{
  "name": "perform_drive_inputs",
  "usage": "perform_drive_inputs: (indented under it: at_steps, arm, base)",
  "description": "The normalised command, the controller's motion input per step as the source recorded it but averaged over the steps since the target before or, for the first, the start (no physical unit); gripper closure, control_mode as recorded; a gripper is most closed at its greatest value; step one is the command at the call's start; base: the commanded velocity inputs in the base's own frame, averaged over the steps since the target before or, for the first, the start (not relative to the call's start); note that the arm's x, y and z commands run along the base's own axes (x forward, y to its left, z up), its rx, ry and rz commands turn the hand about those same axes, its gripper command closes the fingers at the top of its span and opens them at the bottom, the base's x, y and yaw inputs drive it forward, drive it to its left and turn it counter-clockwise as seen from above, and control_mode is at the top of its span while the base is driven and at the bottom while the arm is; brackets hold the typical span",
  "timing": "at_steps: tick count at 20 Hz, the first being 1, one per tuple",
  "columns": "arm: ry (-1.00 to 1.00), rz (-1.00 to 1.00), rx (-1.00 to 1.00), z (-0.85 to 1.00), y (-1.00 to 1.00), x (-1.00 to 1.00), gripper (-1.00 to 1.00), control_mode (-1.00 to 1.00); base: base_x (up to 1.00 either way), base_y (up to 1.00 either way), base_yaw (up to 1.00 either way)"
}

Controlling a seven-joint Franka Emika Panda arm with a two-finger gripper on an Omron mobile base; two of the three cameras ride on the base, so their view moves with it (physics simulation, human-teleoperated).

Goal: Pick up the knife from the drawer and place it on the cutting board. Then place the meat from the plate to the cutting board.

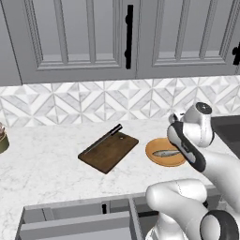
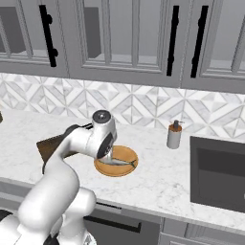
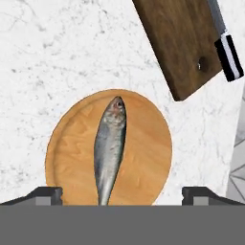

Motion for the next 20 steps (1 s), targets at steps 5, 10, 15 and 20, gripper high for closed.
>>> perform_drive_inputs:
  at_steps: [5,10,15,20]
  arm:
    - [0.34,0.01,0.0,-0.61,0.01,0.1,-1.0,-1.0]
    - [0.3,0.05,0.0,-0.33,0.0,0.34,-1.0,-1.0]
    - [0.1,0.0,0.0,-0.03,0.0,0.18,-1.0,-1.0]
    - [0.01,0.04,0.0,-0.5,0.0,-0.12,-1.0,-1.0]
  base:
    - [0.0,0.0,0.0]
    - [0.0,0.0,0.0]
    - [0.0,0.0,0.0]
    - [0.0,0.0,0.0]
